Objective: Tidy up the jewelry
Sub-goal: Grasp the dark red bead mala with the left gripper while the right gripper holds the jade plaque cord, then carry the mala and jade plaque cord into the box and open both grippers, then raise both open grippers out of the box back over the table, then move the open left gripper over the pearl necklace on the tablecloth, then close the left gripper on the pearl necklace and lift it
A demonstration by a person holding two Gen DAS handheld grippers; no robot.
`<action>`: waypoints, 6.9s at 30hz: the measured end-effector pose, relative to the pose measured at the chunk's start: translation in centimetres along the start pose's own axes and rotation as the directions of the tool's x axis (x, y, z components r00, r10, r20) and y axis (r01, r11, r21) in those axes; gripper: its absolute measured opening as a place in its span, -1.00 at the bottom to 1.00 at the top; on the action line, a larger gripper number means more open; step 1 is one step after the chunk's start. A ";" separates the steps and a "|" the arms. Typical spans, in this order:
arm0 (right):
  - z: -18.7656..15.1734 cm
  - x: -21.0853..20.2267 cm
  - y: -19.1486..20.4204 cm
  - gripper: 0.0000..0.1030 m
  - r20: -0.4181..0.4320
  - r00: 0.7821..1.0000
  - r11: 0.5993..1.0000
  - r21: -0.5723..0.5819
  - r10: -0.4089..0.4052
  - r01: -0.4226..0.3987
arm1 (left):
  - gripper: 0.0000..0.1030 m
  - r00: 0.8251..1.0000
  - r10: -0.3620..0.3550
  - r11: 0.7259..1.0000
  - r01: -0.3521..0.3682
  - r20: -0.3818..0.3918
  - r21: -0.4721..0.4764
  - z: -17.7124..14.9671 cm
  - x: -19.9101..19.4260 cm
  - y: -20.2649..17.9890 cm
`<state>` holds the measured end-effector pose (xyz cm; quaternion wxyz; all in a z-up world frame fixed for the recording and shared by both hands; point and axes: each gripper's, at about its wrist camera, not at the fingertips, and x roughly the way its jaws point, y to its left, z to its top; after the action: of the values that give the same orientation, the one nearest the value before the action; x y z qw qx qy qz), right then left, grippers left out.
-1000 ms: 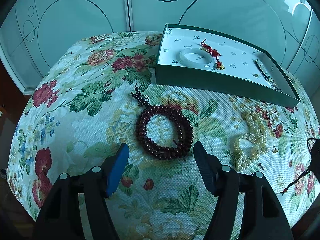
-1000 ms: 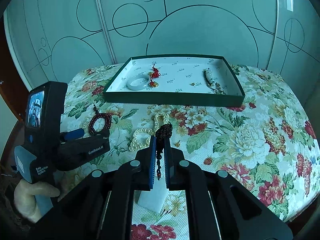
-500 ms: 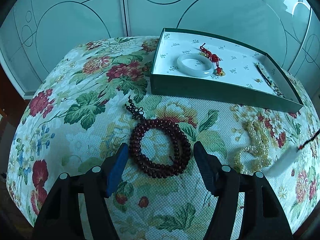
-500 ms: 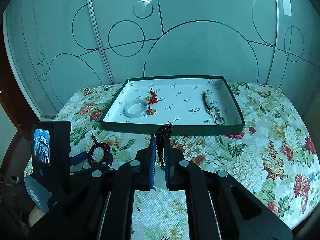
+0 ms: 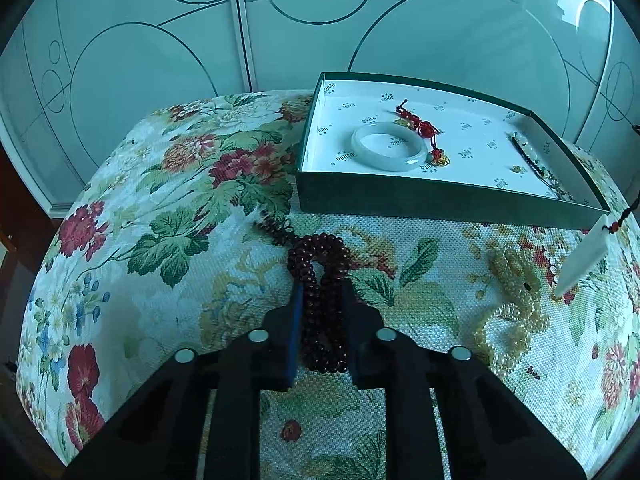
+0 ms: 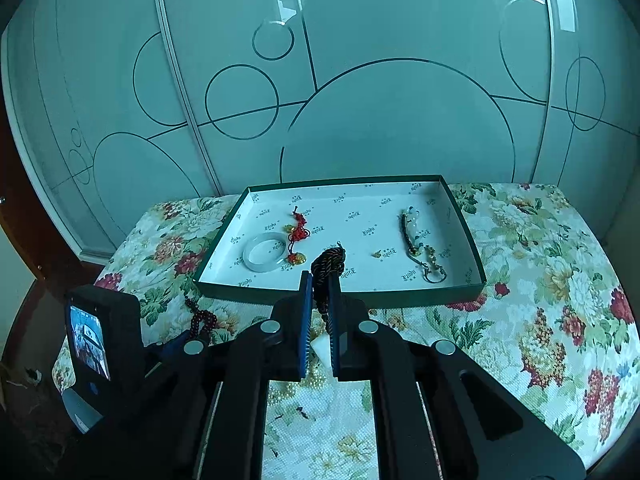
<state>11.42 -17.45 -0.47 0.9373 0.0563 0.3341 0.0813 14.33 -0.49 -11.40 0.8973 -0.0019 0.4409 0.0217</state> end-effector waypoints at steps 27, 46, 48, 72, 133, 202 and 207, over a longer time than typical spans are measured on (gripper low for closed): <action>3.3 0.6 -1.5 -0.85 0.043 0.999 1.000 0.016 0.013 -0.014 | -0.90 0.981 -0.130 0.991 0.126 0.147 0.039 6.5 -5.5 -2.1; 5.7 11.2 -3.8 -0.85 -0.084 0.996 0.999 0.040 -0.027 0.030 | -0.90 0.989 -0.108 0.991 0.098 0.099 0.094 13.7 3.9 -7.3; 5.9 12.8 -4.0 -0.85 -0.106 0.994 0.998 0.053 -0.022 0.028 | -0.90 0.992 -0.096 0.990 0.087 0.082 0.107 14.1 5.3 -7.9; 2.5 6.4 -7.9 -0.54 -0.093 0.995 0.991 0.130 -0.021 0.033 | 0.19 0.990 -0.136 0.990 0.134 0.048 0.042 9.8 1.0 -5.2; -6.8 8.0 -1.9 -0.73 -0.240 0.965 0.992 0.035 -0.109 0.120 | 0.19 0.998 -0.062 0.996 0.061 -0.021 -0.061 -0.5 -0.2 -0.3; -7.5 3.5 -11.6 -0.87 -0.185 0.981 0.983 0.156 -0.065 0.095 | -0.59 0.999 -0.047 0.995 0.048 -0.022 0.086 -0.6 0.6 -11.4; -7.4 3.5 -11.4 -0.87 -0.185 0.980 0.984 0.149 -0.067 0.095 | -0.62 0.998 -0.055 0.995 0.057 -0.023 0.079 -0.8 0.5 -11.2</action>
<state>10.68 -27.56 -10.17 0.8987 0.1085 0.4244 0.0210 14.48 -11.67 -12.44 0.8923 0.0212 0.4505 -0.0209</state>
